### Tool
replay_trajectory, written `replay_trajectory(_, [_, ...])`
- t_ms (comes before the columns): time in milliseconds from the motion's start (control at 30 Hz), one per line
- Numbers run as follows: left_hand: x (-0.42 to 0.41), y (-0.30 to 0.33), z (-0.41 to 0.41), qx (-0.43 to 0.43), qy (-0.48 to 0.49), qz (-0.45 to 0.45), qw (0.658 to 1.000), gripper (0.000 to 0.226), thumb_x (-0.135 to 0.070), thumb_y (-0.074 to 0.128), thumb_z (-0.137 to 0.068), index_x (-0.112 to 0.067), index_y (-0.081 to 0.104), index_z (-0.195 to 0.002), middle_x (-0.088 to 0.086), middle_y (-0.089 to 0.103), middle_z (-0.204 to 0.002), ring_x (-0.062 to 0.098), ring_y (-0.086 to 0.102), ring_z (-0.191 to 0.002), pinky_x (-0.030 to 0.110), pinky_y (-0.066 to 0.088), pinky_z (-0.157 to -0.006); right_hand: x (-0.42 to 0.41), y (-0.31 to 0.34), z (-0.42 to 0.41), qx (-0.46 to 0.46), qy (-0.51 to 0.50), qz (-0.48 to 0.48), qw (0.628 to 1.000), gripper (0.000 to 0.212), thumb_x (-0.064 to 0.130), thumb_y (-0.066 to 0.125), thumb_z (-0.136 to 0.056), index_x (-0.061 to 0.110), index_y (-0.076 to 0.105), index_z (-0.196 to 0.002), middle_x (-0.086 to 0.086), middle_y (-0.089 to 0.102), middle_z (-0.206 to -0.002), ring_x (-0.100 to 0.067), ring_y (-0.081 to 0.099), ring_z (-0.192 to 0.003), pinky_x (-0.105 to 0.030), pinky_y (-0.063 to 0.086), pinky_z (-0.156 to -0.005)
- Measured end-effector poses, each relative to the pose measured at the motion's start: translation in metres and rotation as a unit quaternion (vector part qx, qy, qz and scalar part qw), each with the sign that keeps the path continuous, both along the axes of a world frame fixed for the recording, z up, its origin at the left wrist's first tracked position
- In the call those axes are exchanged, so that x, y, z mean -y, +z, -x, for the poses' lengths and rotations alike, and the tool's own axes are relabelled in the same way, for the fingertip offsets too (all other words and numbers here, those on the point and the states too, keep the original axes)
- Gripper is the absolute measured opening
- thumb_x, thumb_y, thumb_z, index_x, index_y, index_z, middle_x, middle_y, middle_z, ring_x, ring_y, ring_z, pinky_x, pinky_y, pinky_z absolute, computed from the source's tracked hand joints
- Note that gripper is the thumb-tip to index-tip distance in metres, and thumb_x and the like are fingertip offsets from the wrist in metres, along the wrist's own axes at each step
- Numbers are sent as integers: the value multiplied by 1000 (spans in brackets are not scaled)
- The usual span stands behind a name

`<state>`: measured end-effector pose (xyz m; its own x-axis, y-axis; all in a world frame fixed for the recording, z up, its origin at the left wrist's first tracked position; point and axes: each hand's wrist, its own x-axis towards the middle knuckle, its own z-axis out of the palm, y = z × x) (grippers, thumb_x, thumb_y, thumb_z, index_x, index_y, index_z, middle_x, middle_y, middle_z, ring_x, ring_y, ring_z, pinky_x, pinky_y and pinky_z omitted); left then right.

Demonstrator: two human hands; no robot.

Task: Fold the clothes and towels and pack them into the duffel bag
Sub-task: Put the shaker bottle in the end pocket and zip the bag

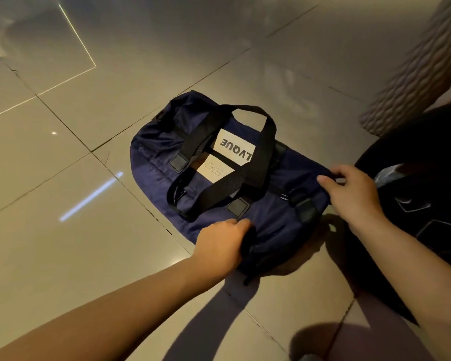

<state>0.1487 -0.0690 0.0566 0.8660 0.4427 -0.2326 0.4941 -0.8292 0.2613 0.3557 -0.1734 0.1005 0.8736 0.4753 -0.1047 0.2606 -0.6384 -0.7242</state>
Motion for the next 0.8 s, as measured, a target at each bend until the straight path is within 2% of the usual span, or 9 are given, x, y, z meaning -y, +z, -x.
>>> replay_trajectory(133, [10, 2, 26, 103, -55, 56, 992, 46, -35, 42, -95, -34, 36, -141, 2, 52, -125, 25, 53, -109, 39, 49, -82, 4, -2, 8, 14, 40, 14, 999, 23, 27, 57, -95, 12, 59, -113, -8, 61, -111, -26, 56, -102, -34, 43, -83])
replay_trajectory(267, [22, -3, 11, 56, 5, 42, 998, 51, -30, 49, -97, -35, 33, -145, -2, 51, -134, 24, 47, -122, 37, 41, -94, 4, -5, 18, 44, 121, 56, 990, 48, 19, 59, -93, 19, 43, -139, -8, 53, -133, -28, 50, -121, -31, 39, -93])
replay_trajectory(367, [22, 3, -8, 44, 62, 64, 995, 46, -30, 56, -94, -37, 42, -137, -4, 53, -132, 21, 45, -126, 36, 44, -95, 5, -7, 22, 57, 143, 81, 985, 49, 12, 55, -95, 22, 42, -141, -8, 57, -131, -31, 54, -118, -33, 43, -93])
replay_trajectory(433, [25, 8, -7, 39, 46, 37, 997, 46, -30, 58, -93, -38, 44, -136, -5, 52, -130, 21, 46, -124, 35, 45, -90, 7, -9, 19, 82, 138, 84, 983, 45, 11, 58, -93, 22, 48, -136, -9, 62, -122, -32, 58, -110, -37, 48, -88])
replay_trajectory(500, [27, 17, 6, 93, 24, -7, 995, 48, -30, 67, -87, -37, 51, -131, -5, 57, -120, 23, 53, -113, 35, 45, -76, 8, -10, 16, 99, 128, 79, 984, 41, 12, 62, -91, 21, 53, -130, -10, 65, -115, -33, 60, -104, -37, 48, -82])
replay_trajectory(600, [29, 20, 26, 171, -33, -35, 984, 45, -24, 90, -58, -31, 71, -98, -6, 63, -82, 18, 64, -70, 23, 38, -45, 5, -14, 15, 128, 120, 78, 981, 40, 13, 64, -89, 20, 53, -127, -10, 65, -108, -34, 59, -102, -37, 46, -79])
replay_trajectory(667, [31, 19, 34, 175, -68, -80, 979, 38, -25, 93, -52, -30, 72, -83, -8, 61, -73, 15, 61, -61, 20, 32, -41, 4, -14, 17, 148, 130, 87, 977, 42, 13, 63, -89, 18, 52, -129, -11, 65, -108, -36, 57, -103, -39, 46, -81])
replay_trajectory(733, [26, 19, 35, 177, -53, -100, 978, 39, -29, 91, -56, -28, 71, -90, -6, 63, -82, 17, 61, -66, 22, 38, -43, 5, -12, 21, 165, 137, 93, 972, 45, 15, 63, -89, 17, 50, -131, -12, 63, -113, -36, 55, -107, -43, 47, -86])
replay_trajectory(800, [19, 14, 30, 176, -11, -103, 979, 53, -33, 87, -62, -25, 67, -110, -1, 66, -99, 22, 63, -80, 28, 48, -51, 9, -14, 27, 177, 150, 105, 967, 54, 19, 64, -89, 19, 43, -138, -13, 56, -123, -37, 50, -113, -46, 44, -93])
